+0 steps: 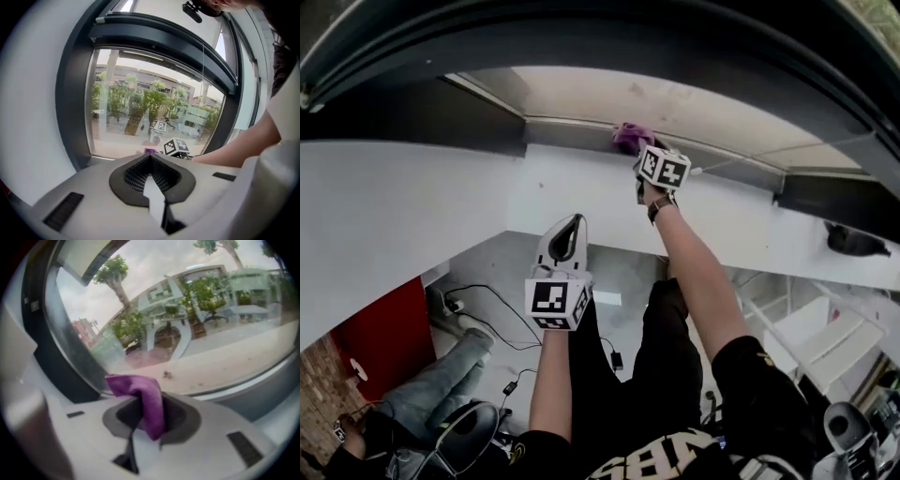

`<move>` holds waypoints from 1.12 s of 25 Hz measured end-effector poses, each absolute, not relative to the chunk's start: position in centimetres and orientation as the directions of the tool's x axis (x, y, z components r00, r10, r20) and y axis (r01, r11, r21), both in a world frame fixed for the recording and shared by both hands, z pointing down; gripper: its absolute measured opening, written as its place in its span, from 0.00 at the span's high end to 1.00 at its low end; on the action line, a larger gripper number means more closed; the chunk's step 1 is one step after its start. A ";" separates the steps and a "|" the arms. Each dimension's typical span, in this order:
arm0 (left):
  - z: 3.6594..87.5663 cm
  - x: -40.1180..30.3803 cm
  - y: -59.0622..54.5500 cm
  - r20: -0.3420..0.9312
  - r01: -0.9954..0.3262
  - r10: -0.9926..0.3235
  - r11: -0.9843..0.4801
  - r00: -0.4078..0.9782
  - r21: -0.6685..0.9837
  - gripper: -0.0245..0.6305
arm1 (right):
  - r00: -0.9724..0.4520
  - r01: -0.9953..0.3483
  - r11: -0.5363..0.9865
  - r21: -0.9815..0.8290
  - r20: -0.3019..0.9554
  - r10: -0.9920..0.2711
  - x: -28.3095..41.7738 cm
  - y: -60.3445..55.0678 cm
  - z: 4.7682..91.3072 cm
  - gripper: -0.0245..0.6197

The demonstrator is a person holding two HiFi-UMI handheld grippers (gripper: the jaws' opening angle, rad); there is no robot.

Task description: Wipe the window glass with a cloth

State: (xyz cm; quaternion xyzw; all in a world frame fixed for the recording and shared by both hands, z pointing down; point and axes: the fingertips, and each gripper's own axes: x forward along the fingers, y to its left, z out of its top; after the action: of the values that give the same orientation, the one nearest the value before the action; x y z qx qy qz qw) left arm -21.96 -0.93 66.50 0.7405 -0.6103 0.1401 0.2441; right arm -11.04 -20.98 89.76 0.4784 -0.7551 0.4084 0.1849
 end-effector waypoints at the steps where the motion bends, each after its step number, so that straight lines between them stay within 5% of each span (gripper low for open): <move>1: 66.7 -20.2 -1.5 0.503 -0.966 -0.830 -0.152 0.239 0.208 0.93 | -0.437 -0.886 0.152 -0.437 0.681 -0.588 -7.1 -21.1 90.3 0.80; 9: 67.7 -4.5 -3.7 0.487 -0.913 -0.773 -0.325 0.407 0.247 0.93 | -0.097 -0.824 -0.323 -0.465 0.678 -0.728 23.5 -21.6 89.9 0.80; 13: 67.0 1.0 -5.0 0.464 -0.899 -0.770 -0.365 0.437 0.242 0.93 | -0.004 -0.709 -0.481 -0.516 0.684 -0.729 31.9 -21.6 90.8 0.80; 20: 63.3 3.5 -5.4 0.437 -0.926 -0.820 -0.285 0.369 0.247 0.93 | -0.180 -0.748 -0.322 -0.580 0.645 -0.743 26.9 -16.8 88.3 0.80; 28: 51.7 2.3 -6.3 0.342 -0.938 -0.878 -0.273 0.334 0.216 0.93 | -0.330 -0.790 -0.146 -0.595 0.615 -0.716 22.0 -7.0 72.4 0.81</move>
State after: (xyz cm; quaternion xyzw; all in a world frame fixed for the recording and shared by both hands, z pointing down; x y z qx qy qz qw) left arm 2.35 -6.33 51.70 0.7940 -0.5717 0.0772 0.1916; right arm 22.00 -7.03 72.38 0.5776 -0.6522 0.4895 0.0378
